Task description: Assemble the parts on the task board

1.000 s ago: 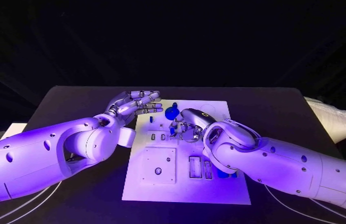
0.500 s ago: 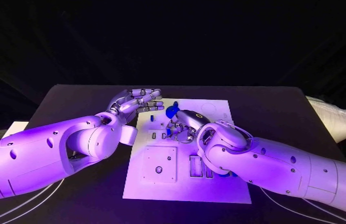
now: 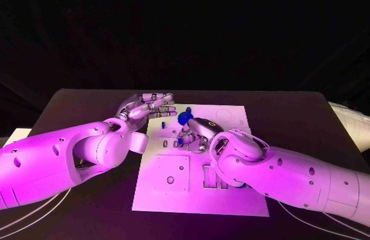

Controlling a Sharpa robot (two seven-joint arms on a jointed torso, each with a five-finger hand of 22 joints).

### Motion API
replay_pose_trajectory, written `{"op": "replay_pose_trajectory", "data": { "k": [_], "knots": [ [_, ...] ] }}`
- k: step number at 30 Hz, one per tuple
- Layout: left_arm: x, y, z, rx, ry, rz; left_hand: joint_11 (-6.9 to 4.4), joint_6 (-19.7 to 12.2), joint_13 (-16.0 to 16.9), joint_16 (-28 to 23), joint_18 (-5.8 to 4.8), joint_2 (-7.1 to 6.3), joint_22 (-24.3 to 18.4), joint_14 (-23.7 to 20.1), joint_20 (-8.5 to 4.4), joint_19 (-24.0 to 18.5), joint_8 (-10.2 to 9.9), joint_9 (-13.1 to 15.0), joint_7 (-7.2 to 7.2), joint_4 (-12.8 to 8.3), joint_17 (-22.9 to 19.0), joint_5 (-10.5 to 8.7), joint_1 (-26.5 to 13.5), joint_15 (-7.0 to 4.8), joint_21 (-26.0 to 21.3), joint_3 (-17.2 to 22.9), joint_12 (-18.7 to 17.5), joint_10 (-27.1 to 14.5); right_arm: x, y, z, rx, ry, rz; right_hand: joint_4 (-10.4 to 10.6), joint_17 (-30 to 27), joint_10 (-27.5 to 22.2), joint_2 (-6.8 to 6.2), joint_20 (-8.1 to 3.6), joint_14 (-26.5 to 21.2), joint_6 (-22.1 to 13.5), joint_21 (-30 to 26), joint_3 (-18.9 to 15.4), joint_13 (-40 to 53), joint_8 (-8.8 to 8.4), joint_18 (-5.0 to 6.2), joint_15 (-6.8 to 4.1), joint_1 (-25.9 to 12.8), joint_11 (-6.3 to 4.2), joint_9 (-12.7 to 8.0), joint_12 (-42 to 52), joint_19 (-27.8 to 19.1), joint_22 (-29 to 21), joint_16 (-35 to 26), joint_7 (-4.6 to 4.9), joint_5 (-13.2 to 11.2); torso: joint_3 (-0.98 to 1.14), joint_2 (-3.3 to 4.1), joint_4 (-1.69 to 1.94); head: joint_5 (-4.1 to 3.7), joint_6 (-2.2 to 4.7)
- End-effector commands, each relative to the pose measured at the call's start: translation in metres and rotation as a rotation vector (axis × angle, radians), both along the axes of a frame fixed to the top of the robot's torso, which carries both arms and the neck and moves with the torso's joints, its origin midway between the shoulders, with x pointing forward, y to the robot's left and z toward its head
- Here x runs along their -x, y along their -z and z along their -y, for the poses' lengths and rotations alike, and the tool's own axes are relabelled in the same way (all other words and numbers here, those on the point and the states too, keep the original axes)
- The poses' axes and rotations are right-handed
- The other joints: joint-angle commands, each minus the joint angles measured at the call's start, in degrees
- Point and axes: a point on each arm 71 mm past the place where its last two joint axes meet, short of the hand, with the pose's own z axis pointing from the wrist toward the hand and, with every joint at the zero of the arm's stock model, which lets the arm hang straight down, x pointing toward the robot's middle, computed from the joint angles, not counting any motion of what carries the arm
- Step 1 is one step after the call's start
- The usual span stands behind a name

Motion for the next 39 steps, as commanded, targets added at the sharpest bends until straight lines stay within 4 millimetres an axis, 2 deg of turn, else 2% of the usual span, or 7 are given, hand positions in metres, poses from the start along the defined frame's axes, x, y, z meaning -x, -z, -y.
{"op": "replay_pose_trajectory", "data": {
  "k": [1,4,10,23,30,34,39],
  "knots": [
    [0.0000,-0.0017,0.0013,0.011,0.004,0.012,0.24,-0.1,0.0,-0.2,0.52,0.51,-0.1,0.0,0.19,0.0,-0.2,0.0,1.81,-0.4,0.1,0.14,0.1,0.30,-0.3,0.0,-0.3,0.1,0.0012,0.0058,-0.0001,0.050,-0.008,-0.023,0.0,5.1,0.3,-0.11,-0.07,4.0,0.0,-0.3,0.4,-2.8,-0.08,-0.67,-0.37,-0.6,-0.68,0.0,-0.5,-0.4,5.2,-0.4,0.17,0.2,0.04,0.02,-0.03,0.05,-0.09],
    [0.0000,-0.0017,0.0014,0.011,0.005,0.012,0.24,-0.1,0.0,-0.2,0.52,0.51,-0.1,0.0,0.19,0.0,-0.2,0.0,1.81,-0.4,0.1,0.14,0.1,0.30,-0.3,0.0,-0.3,0.1,0.0014,0.0065,-0.0001,0.061,-0.008,-0.025,0.0,5.0,0.2,-0.35,-0.04,4.0,-0.2,-0.3,0.4,-2.9,-0.17,-0.66,-0.33,-0.9,-0.63,-0.1,-0.7,-0.4,5.1,-0.4,0.24,0.1,0.04,0.00,-0.04,0.00,-0.20],
    [0.0002,-0.0017,0.0015,0.011,0.006,0.011,0.24,-0.1,0.0,-0.2,0.52,0.51,-0.1,0.0,0.19,0.0,-0.2,0.0,1.81,-0.4,0.1,0.14,0.1,0.30,-0.3,0.0,-0.3,0.1,0.0009,0.0081,0.0023,0.100,0.014,-0.024,0.1,4.6,-0.1,-2.41,0.13,3.9,-0.8,-0.5,-0.3,-3.4,-0.38,-0.56,-0.13,-2.5,-0.40,-0.2,-1.7,-0.7,4.7,-0.7,0.52,1.7,0.04,0.00,-0.03,-0.03,-0.31],
    [0.0006,-0.0018,0.0018,0.012,0.010,0.009,0.25,-0.1,0.0,-0.2,0.51,0.55,-0.1,0.0,0.19,-0.1,-0.2,0.0,1.82,-0.4,0.1,0.13,0.1,0.31,-0.4,0.1,-0.3,0.1,-0.0007,0.0100,0.0054,0.138,0.041,-0.019,0.0,3.9,-0.7,-3.34,0.27,3.8,-1.8,-1.0,-0.4,-4.3,-0.56,-0.40,0.02,-3.1,-0.19,-0.5,-3.2,-1.2,4.0,-1.3,0.82,2.3,0.01,-0.01,0.01,-0.02,-0.41],
    [0.0008,-0.0017,0.0018,0.013,0.013,0.008,0.25,-0.1,0.0,-0.2,0.51,0.55,-0.1,0.0,0.19,-0.1,-0.2,0.0,1.82,-0.4,0.1,0.13,0.1,0.31,-0.4,0.1,-0.3,0.1,-0.0009,0.0096,0.0048,0.130,0.039,-0.012,0.4,3.8,-0.9,-4.59,0.46,3.8,-2.8,-1.1,-1.0,-4.7,-0.55,-0.37,0.25,-4.4,0.08,-0.8,-4.0,-1.3,3.8,-1.4,1.10,3.3,0.01,-0.01,-0.01,-0.07,-0.34],
    [0.0010,-0.0017,0.0019,0.013,0.014,0.007,0.25,-0.1,0.0,-0.2,0.51,0.55,-0.1,0.0,0.19,-0.1,-0.2,0.0,1.82,-0.4,0.1,0.13,0.1,0.31,-0.4,0.1,-0.3,0.1,-0.0007,0.0093,0.0041,0.121,0.034,-0.009,2.0,3.7,-0.7,-6.26,0.66,3.8,-3.6,-1.2,-3.5,-4.8,-0.50,-0.35,0.43,-7.4,0.25,-1.0,-4.1,-1.3,3.8,-1.5,1.11,1.9,0.02,0.00,-0.03,-0.12,-0.33],
    [0.0011,-0.0017,0.0020,0.013,0.016,0.006,0.25,-0.1,0.0,-0.2,0.51,0.55,-0.1,0.0,0.19,-0.1,-0.2,0.0,1.82,-0.4,0.1,0.13,0.1,0.31,-0.4,0.1,-0.3,0.1,-0.0004,0.0077,0.0039,0.099,0.032,0.007,3.0,3.6,-0.7,-6.89,0.70,3.8,-4.4,-1.2,-5.9,-4.7,-0.49,-0.34,0.44,-8.5,0.28,-1.1,-4.2,-1.3,3.7,-1.6,1.11,0.6,0.01,-0.02,-0.02,-0.20,-0.38]
  ]
}}
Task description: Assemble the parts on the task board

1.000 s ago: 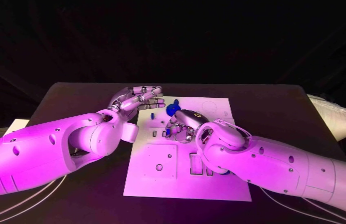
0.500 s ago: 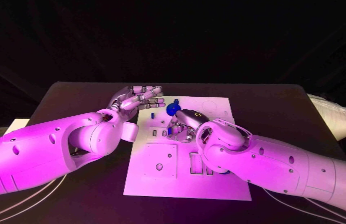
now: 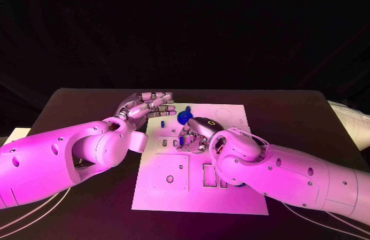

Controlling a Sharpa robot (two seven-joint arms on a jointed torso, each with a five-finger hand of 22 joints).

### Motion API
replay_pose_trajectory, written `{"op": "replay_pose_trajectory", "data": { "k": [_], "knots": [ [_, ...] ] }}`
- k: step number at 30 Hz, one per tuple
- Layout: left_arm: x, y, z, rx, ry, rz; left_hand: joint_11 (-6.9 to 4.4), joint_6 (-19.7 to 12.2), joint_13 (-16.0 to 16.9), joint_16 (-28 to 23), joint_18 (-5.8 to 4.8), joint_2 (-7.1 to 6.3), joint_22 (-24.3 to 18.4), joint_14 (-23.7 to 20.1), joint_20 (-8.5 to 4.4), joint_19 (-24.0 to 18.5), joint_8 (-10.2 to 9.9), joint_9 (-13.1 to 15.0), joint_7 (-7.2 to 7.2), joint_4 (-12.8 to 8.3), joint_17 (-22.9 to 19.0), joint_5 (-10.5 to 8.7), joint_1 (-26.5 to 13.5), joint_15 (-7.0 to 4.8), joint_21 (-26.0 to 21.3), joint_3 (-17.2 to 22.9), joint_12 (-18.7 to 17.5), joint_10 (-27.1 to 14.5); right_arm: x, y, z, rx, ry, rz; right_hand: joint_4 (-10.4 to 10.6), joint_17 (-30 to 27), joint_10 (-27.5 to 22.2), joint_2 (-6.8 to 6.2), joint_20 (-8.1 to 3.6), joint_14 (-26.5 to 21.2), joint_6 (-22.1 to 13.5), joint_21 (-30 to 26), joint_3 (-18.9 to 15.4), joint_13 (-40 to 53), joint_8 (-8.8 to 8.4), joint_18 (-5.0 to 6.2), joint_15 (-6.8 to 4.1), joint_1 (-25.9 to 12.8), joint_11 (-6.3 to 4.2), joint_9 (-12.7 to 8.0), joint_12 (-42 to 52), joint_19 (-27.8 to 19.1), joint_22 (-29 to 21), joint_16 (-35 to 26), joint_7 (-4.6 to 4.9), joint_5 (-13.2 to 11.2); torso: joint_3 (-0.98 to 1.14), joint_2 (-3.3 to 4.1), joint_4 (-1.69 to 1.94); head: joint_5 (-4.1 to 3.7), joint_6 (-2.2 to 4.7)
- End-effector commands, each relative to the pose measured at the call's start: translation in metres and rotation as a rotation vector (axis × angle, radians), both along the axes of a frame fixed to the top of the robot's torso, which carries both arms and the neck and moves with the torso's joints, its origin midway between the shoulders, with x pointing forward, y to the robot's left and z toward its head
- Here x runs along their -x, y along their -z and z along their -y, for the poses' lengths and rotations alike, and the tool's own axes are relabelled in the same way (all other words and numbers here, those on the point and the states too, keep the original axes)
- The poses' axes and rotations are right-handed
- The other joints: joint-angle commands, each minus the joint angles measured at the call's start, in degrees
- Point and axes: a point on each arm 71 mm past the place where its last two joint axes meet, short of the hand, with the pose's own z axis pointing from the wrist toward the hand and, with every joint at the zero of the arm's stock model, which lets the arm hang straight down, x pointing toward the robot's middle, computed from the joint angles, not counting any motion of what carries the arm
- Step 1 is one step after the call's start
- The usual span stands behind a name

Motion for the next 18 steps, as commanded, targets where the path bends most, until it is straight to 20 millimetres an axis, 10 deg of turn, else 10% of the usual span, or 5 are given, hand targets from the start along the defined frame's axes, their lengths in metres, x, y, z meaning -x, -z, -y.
{"op": "replay_pose_trajectory", "data": {
  "k": [1,18],
  "knots": [
    [0.001,-0.002,0.002,0.012,0.014,0.008,0.25,-0.1,0.0,-0.2,0.50,0.55,-0.1,0.0,0.19,-0.1,-0.2,0.0,1.82,-0.4,0.1,0.13,0.1,0.31,-0.4,0.1,-0.3,0.1,0.000,0.006,0.003,0.016,0.010,-0.005,0.4,3.6,-0.3,-0.19,0.11,3.8,-1.0,-0.4,-1.3,0.0,-0.12,-0.33,0.48,-0.6,0.38,-0.1,-0.3,-0.3,3.7,-0.3,0.06,-0.3,-0.01,0.00,0.01,-0.05,-0.03],
    [-0.002,0.000,-0.001,0.002,0.016,0.000,-0.66,1.0,0.1,1.4,0.81,1.07,0.6,3.5,-0.63,2.4,0.2,0.1,0.77,-1.3,1.2,0.13,-0.4,-0.81,1.1,0.2,0.1,1.5,0.019,-0.021,0.010,-0.282,-0.124,0.210,1.4,3.2,-1.0,0.83,0.36,3.7,-2.5,-0.5,-4.9,-0.1,-0.03,-0.32,0.77,1.3,0.71,-0.3,-0.9,-0.3,3.6,-0.7,0.45,-0.4,0.05,-0.13,-0.09,-0.20,0.47]
  ]
}}
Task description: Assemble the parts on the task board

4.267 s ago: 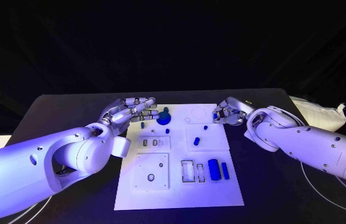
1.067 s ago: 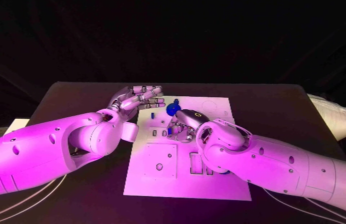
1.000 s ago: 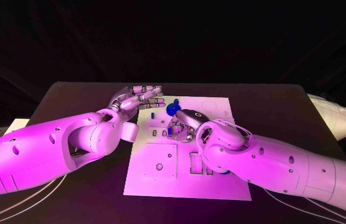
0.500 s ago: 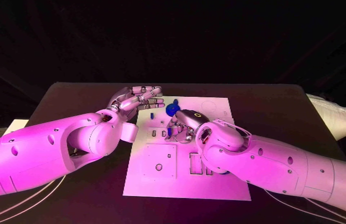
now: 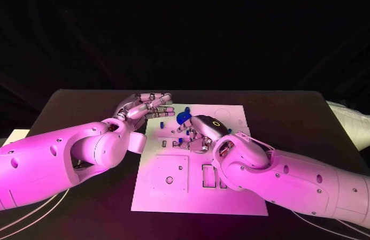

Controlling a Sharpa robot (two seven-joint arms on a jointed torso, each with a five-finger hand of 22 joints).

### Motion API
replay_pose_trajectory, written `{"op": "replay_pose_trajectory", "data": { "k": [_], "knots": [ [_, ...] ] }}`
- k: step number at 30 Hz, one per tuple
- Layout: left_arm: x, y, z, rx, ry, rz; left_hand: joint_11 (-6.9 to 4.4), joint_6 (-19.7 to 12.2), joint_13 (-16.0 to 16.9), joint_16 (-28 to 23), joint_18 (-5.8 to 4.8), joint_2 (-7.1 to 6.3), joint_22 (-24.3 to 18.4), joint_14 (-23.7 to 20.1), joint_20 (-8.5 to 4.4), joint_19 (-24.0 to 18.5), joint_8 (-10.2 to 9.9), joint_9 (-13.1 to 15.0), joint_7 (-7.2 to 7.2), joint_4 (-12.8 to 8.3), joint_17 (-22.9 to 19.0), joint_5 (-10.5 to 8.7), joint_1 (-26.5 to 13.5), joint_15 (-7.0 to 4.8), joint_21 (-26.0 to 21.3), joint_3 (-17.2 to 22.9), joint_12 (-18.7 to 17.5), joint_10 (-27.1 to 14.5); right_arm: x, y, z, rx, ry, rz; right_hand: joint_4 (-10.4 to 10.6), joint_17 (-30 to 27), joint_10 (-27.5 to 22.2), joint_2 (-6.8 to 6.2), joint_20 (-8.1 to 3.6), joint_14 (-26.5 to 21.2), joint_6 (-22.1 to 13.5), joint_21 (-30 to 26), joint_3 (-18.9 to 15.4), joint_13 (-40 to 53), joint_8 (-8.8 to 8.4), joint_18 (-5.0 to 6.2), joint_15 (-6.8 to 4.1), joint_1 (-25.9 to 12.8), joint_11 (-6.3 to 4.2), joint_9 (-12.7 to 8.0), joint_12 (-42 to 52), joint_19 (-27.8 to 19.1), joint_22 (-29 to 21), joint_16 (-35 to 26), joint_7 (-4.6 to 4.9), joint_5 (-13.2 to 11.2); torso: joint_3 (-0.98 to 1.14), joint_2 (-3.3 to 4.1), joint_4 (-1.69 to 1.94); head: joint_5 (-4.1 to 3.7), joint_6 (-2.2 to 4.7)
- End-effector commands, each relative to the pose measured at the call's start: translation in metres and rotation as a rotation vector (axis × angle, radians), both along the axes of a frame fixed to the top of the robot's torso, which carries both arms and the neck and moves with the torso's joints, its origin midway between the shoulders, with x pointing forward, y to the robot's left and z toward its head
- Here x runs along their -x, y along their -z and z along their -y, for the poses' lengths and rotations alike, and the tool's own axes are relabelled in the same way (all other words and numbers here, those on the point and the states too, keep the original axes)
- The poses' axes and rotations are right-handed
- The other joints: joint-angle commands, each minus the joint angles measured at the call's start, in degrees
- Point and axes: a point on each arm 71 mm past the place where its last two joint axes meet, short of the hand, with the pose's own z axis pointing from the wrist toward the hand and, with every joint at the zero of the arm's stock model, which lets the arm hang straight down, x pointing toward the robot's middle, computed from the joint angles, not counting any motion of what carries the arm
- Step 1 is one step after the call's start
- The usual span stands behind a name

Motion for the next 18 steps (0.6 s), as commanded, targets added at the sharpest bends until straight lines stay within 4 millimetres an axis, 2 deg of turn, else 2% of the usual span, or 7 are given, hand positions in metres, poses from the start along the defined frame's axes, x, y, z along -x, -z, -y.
{"op": "replay_pose_trajectory", "data": {
  "k": [1,6,9,11,13,15,18],
  "knots": [
    [-0.001,0.000,0.000,0.002,0.022,0.001,-0.67,1.2,0.1,1.5,0.79,0.75,0.7,2.9,-0.80,2.4,0.2,0.1,0.67,-0.6,1.1,0.10,-0.1,-1.00,1.6,0.1,0.3,1.2,0.007,-0.014,0.001,-0.136,-0.120,0.091,0.2,3.2,-0.6,0.24,0.18,3.6,-0.7,-0.4,-0.8,-0.2,-0.08,-0.30,0.39,0.7,0.25,0.0,-0.6,-0.2,3.5,-0.4,-0.05,-0.2,0.01,-0.09,-0.14,0.08,0.29],
    [-0.005,0.004,-0.003,-0.047,0.044,-0.010,-4.24,5.4,0.7,9.2,0.73,1.13,4.5,17.9,-5.75,14.2,1.4,0.4,-2.19,-0.4,7.1,0.12,-1.4,-6.01,9.8,0.5,2.3,8.8,0.013,-0.025,0.019,-0.189,-0.220,0.065,0.5,3.2,-1.5,1.27,0.43,3.6,-2.0,-0.8,-1.9,-0.7,-0.11,-0.16,0.70,1.7,0.60,-0.2,-1.7,-0.7,2.9,-0.5,0.32,-1.5,0.11,-0.60,-0.38,0.10,0.44],
    [-0.007,0.007,-0.005,-0.101,0.062,-0.028,-6.29,7.4,1.5,15.1,0.75,0.44,7.1,26.2,-8.13,19.8,1.8,0.4,-3.33,0.6,11.6,0.03,-2.9,-8.33,14.7,0.5,4.1,15.0,0.014,-0.032,0.034,-0.187,-0.243,0.031,0.2,2.5,-2.2,1.84,0.50,3.4,-1.9,-1.2,-2.0,-1.5,0.05,-0.01,0.71,2.7,0.58,-0.2,-2.9,-1.1,2.3,-1.0,0.31,-1.2,0.21,-0.97,-0.65,0.51,0.27],
    [-0.006,0.012,-0.004,-0.166,0.097,-0.072,-6.89,8.5,1.9,18.9,0.49,-0.21,9.0,27.6,-9.18,21.5,1.7,0.5,-3.73,1.0,15.7,0.06,-3.3,-9.02,17.9,1.0,4.3,17.3,0.014,-0.038,0.046,-0.203,-0.230,0.012,0.0,2.1,-2.4,2.66,0.48,3.3,-1.3,-1.4,-1.9,-1.8,0.36,0.06,0.63,3.6,0.45,0.0,-3.5,-1.3,2.0,-1.4,0.18,-1.3,0.28,-1.22,-0.85,0.70,0.22],
    [-0.004,0.015,-0.004,-0.250,0.131,-0.107,-6.75,7.9,2.7,27.2,0.18,-0.06,10.9,26.2,-9.43,20.5,1.1,0.3,-3.44,1.4,25.1,0.05,-3.5,-8.83,20.4,2.0,4.5,17.6,0.013,-0.044,0.062,-0.236,-0.201,-0.007,-0.3,2.0,-2.3,3.88,0.40,3.3,-0.6,-1.4,-1.5,-1.8,0.55,0.07,0.50,4.8,0.31,0.2,-3.4,-1.3,2.0,-1.5,0.06,-2.6,0.20,-1.47,-1.03,0.78,0.22],
    [-0.007,0.011,-0.005,-0.344,0.163,-0.119,-7.23,8.2,4.3,42.0,0.24,-0.19,12.4,28.0,-9.67,21.0,1.5,0.6,-3.75,2.3,39.9,-0.12,-4.9,-9.29,22.7,1.5,6.9,19.6,0.011,-0.050,0.077,-0.277,-0.162,-0.023,-0.5,1.9,-2.2,4.26,0.35,3.3,-0.5,-1.4,-1.4,-1.8,0.54,0.08,0.47,5.2,0.27,0.2,-3.2,-1.3,2.0,-1.6,0.04,-2.6,0.24,-1.73,-1.33,1.19,0.01],
    [-0.012,0.007,-0.007,-0.499,0.222,-0.157,-8.98,11.1,10.1,65.3,-1.39,-1.15,27.9,30.1,-10.61,25.3,4.5,2.0,-5.54,3.6,63.7,-0.26,-7.3,-10.56,36.8,-1.1,14.7,22.4,0.008,-0.058,0.100,-0.337,-0.098,-0.041,-0.8,1.8,-2.2,4.58,0.30,3.3,-0.4,-1.5,-1.5,-1.9,0.48,0.10,0.43,5.7,0.25,0.3,-3.3,-1.4,1.8,-1.7,0.05,-1.8,0.42,-2.28,-1.53,1.58,-0.08]
  ]
}}
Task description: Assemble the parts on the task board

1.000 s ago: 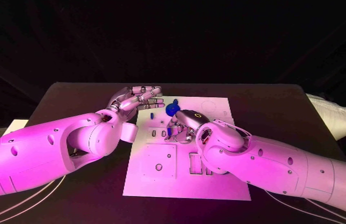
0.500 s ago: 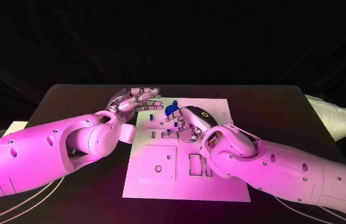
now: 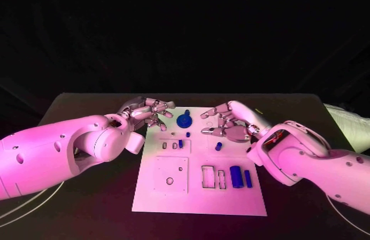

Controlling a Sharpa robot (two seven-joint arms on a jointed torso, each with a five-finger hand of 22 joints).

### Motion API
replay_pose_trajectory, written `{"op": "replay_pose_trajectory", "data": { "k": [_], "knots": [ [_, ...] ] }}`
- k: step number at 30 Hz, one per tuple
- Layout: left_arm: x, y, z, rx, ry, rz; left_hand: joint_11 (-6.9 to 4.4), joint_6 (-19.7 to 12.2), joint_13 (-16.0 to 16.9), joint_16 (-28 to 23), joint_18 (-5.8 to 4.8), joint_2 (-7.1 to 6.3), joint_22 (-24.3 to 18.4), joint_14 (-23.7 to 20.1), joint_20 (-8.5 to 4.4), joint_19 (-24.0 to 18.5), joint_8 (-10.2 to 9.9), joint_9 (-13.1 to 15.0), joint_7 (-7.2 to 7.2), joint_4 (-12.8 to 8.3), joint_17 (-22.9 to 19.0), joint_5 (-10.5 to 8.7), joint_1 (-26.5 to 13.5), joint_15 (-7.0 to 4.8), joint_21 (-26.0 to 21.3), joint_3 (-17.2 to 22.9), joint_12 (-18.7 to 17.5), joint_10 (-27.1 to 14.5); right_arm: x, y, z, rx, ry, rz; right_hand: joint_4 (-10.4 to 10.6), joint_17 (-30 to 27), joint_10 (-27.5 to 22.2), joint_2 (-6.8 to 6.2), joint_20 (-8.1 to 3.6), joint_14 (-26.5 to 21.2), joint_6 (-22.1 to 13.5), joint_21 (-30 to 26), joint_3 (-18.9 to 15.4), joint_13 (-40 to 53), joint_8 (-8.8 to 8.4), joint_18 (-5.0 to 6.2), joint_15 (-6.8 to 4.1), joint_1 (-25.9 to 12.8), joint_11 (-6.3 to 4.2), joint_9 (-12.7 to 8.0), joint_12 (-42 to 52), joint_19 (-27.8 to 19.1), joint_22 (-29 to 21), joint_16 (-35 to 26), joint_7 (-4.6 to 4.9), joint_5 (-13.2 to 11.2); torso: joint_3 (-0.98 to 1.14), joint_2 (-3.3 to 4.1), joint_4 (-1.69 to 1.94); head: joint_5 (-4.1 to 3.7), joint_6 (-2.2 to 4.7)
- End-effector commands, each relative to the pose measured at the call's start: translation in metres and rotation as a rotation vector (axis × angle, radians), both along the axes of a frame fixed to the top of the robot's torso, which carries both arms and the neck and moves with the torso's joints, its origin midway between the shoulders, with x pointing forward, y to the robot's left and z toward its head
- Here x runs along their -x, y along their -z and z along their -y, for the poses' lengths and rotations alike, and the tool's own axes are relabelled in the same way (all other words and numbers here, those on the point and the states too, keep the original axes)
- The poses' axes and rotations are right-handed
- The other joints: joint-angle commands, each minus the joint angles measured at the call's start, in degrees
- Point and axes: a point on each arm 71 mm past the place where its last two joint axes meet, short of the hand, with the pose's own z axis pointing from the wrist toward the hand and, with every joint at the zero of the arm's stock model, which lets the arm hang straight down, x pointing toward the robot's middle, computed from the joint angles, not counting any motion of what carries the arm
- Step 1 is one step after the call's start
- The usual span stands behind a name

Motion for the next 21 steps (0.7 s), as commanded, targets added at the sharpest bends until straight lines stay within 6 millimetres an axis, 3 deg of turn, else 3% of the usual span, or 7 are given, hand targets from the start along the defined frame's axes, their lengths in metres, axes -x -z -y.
{"op": "replay_pose_trajectory", "data": {
  "k": [1,4,6,8,10,14,21],
  "knots": [
    [-0.001,0.005,0.002,-0.327,0.165,-0.107,-1.44,1.3,6.8,14.7,-1.78,-0.35,13.2,3.3,-1.20,3.0,2.7,1.6,-1.89,1.3,15.1,-0.06,-2.1,-0.37,12.0,-2.9,8.5,0.0,-0.002,-0.007,0.015,-0.147,0.021,-0.091,-0.5,1.8,-0.2,0.07,-0.02,3.3,0.5,-0.4,-0.1,-0.1,0.00,0.11,0.01,0.7,-0.16,0.1,-0.1,-0.5,1.8,-0.3,0.00,0.8,0.27,-0.93,-0.54,0.48,-0.22],
    [-0.005,0.002,0.000,-0.538,0.233,-0.150,-2.53,1.5,15.0,23.2,-3.49,0.69,25.6,4.6,-1.42,5.0,5.7,3.5,-1.51,4.7,24.5,-0.36,-5.2,-1.30,22.1,-6.5,18.0,-2.8,-0.005,-0.012,0.030,-0.195,0.068,-0.107,-0.5,0.6,-1.0,0.25,-0.05,3.0,0.4,-0.9,-0.2,-1.5,-0.16,0.29,0.02,0.9,-0.13,0.1,-2.1,-1.0,1.0,-1.2,0.06,1.8,0.44,-1.37,-0.83,0.53,-0.38],
    [-0.007,-0.002,0.000,-0.696,0.261,-0.149,-2.22,0.3,20.9,24.2,-3.60,2.36,28.6,4.6,-1.47,4.1,7.9,5.1,-1.78,6.8,25.6,-0.13,-5.1,-1.17,24.9,-8.4,24.2,-7.0,-0.007,-0.014,0.038,-0.217,0.093,-0.116,-0.5,-1.2,-2.4,0.55,-0.04,2.5,0.0,-1.5,-0.3,-3.6,-0.38,0.54,0.05,1.1,-0.04,0.0,-5.2,-1.8,-0.1,-2.7,0.17,3.5,0.47,-1.55,-1.00,0.73,-0.40],
    [-0.010,-0.006,0.001,-0.843,0.277,-0.130,-1.98,-0.7,26.0,24.9,-3.75,3.06,31.1,4.8,-1.25,3.5,10.2,6.7,-2.03,8.6,26.5,-0.44,-4.5,-1.19,27.2,-10.4,29.4,-9.4,-0.009,-0.014,0.045,-0.230,0.116,-0.123,-0.5,-1.5,-2.6,0.61,-0.03,2.4,-0.1,-1.7,-0.3,-4.0,-0.42,0.59,0.07,1.2,-0.03,0.0,-5.7,-1.9,-0.3,-3.0,0.20,3.9,0.59,-1.71,-1.13,1.06,-0.56],
    [-0.014,-0.009,0.005,-0.934,0.286,-0.110,-2.26,-0.8,31.0,26.5,-4.25,3.44,35.1,5.6,-1.22,4.4,12.5,8.3,-2.41,9.9,28.4,-1.18,-4.1,-1.46,30.1,-11.9,34.2,-8.6,-0.010,-0.015,0.050,-0.237,0.135,-0.122,-0.5,-1.7,-2.7,0.63,-0.03,2.4,-0.1,-1.8,-0.4,-4.2,-0.42,0.64,0.07,1.2,-0.02,0.0,-6.0,-2.0,-0.6,-3.1,0.21,4.0,0.75,-1.87,-1.13,1.28,-0.78],
    [-0.022,-0.015,0.017,-1.059,0.307,-0.079,-3.51,0.2,42.7,27.1,-6.11,4.60,46.2,5.9,-2.08,8.7,18.3,13.0,-4.20,10.5,29.2,-3.65,-5.8,-2.78,37.4,-15.4,45.0,-3.1,-0.013,-0.014,0.060,-0.241,0.167,-0.120,-0.3,-2.7,-3.5,0.74,0.01,2.1,-0.2,-2.5,-0.7,-5.6,-0.42,0.93,0.12,1.1,0.04,0.0,-7.9,-2.9,-1.8,-4.0,0.25,3.8,0.93,-1.99,-1.01,1.11,-1.23],
    [-0.033,-0.017,0.033,-1.121,0.304,-0.055,-4.40,-1.2,46.3,27.1,-6.75,5.26,50.0,5.9,-3.07,10.0,21.3,16.9,-4.88,10.4,29.2,-3.66,-8.6,-3.48,39.8,-20.0,47.9,-1.7,-0.016,-0.013,0.067,-0.236,0.189,-0.127,-0.3,-2.8,-3.7,0.70,0.02,2.1,-0.2,-2.6,-0.8,-5.9,-0.42,0.95,0.13,1.0,0.05,0.0,-8.3,-3.0,-1.9,-4.1,0.26,3.7,0.98,-1.93,-1.05,1.34,-1.45]
  ]
}}
